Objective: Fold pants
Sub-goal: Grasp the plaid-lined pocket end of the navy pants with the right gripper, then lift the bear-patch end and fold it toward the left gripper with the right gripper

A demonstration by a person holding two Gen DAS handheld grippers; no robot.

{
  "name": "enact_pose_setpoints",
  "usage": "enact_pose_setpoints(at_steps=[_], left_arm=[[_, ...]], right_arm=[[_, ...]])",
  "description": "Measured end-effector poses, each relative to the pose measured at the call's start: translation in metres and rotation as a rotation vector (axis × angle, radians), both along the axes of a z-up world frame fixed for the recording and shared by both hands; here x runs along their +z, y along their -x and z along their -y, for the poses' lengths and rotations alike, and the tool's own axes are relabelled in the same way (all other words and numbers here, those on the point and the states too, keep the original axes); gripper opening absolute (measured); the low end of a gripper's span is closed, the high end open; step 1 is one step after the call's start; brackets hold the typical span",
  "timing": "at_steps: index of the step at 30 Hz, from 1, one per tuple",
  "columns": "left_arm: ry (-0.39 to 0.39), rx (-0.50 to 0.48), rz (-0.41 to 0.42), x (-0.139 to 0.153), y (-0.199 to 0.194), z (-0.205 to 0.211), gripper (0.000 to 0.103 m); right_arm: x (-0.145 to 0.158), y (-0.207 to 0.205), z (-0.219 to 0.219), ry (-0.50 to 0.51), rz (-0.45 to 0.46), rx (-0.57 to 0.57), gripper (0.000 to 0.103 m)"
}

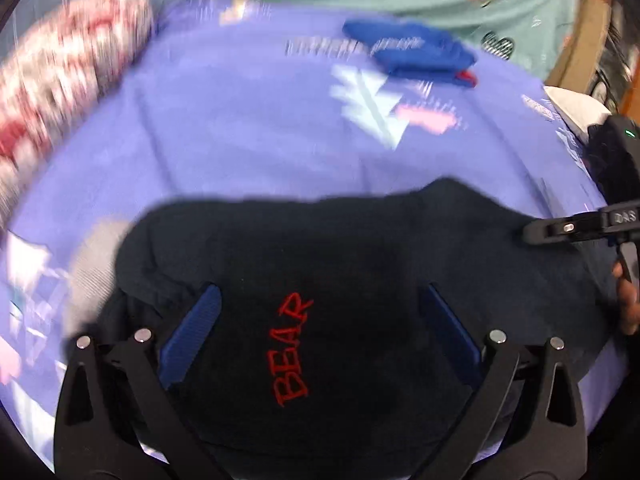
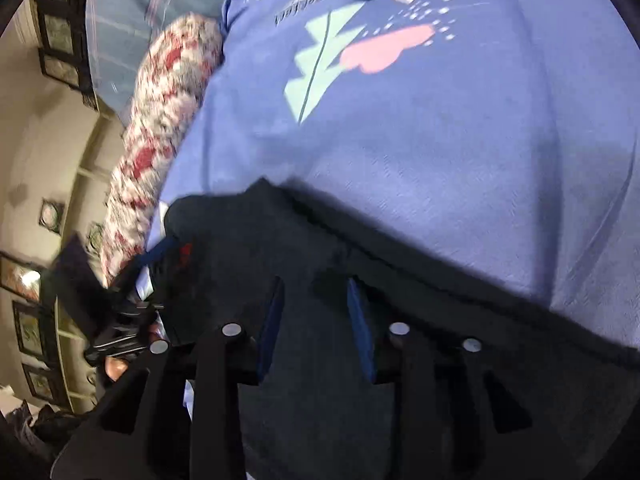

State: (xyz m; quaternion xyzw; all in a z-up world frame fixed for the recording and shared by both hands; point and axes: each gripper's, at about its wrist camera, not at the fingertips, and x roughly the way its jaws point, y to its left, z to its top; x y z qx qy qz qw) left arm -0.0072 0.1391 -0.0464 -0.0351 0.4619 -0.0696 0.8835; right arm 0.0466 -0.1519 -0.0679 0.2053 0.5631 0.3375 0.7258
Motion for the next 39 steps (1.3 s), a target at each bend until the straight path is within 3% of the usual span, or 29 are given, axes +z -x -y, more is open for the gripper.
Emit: enact_pose_setpoints(at_steps=[2, 4, 8, 9, 11, 14, 15, 16, 19, 20, 22, 24, 27, 28, 29, 32, 35, 39], left_arm=[[0.058, 0.025, 0.047, 0.008, 0.004, -0.010, 0.101], [0.043, 0.036, 0.051, 0.006, 0.005, -0.011, 0.101], [0.024, 0.034, 0.043, 0.003, 0.004, -0.009, 0.101], [0.032, 0.036, 0.042, 0.002, 0.002, -0.010, 0.101], [0.046, 0.040, 0.045, 0.003, 0.002, -0.012, 0.101], [0.039, 0.040, 0.043, 0.003, 0.003, -0.011, 0.101], [0.035, 0.040, 0.042, 0.003, 0.003, -0.010, 0.101], [0.034, 0.040, 0.041, 0.003, 0.003, -0.010, 0.101], [0.035, 0.042, 0.042, 0.003, 0.003, -0.010, 0.101], [0.037, 0.042, 0.044, 0.003, 0.004, -0.010, 0.101], [0.052, 0.043, 0.049, 0.004, 0.004, -0.012, 0.101], [0.072, 0.045, 0.055, 0.004, 0.005, -0.015, 0.101], [0.085, 0.048, 0.057, 0.004, 0.006, -0.016, 0.101], [0.082, 0.048, 0.057, 0.004, 0.006, -0.016, 0.101], [0.080, 0.048, 0.056, 0.004, 0.006, -0.016, 0.101], [0.079, 0.047, 0.056, 0.004, 0.006, -0.016, 0.101], [0.082, 0.048, 0.058, 0.004, 0.006, -0.016, 0.101], [0.091, 0.048, 0.061, 0.004, 0.006, -0.016, 0.101]], right_arm=[[0.015, 0.008, 0.020, 0.022, 0.068, -0.066, 0.034], [0.046, 0.025, 0.050, 0.092, 0.213, -0.128, 0.043], [0.082, 0.052, 0.133, 0.354, 0.371, -0.330, 0.057], [0.086, 0.063, 0.160, 0.497, 0.405, -0.414, 0.060], [0.080, 0.072, 0.192, 0.657, 0.379, -0.488, 0.066], [0.050, 0.080, 0.225, 0.703, 0.252, -0.514, 0.066], [0.036, 0.082, 0.225, 0.745, 0.221, -0.486, 0.065], [0.023, 0.082, 0.222, 0.782, 0.210, -0.460, 0.054], [0.013, 0.085, 0.225, 0.703, 0.257, -0.457, 0.020], [0.013, 0.084, 0.230, 0.681, 0.260, -0.478, 0.014], [0.016, 0.082, 0.247, 0.566, 0.242, -0.518, 0.014], [0.013, 0.078, 0.259, 0.536, 0.212, -0.505, 0.014], [0.008, 0.078, 0.267, 0.506, 0.174, -0.515, 0.025], [0.011, 0.080, 0.271, 0.491, 0.168, -0.536, 0.042], [0.017, 0.088, 0.277, 0.485, 0.162, -0.577, 0.052], [0.038, 0.122, 0.289, 0.397, 0.159, -0.655, 0.063], [0.041, 0.154, 0.296, 0.264, 0.081, -0.698, 0.069], [0.042, 0.192, 0.283, 0.134, 0.029, -0.673, 0.081]])
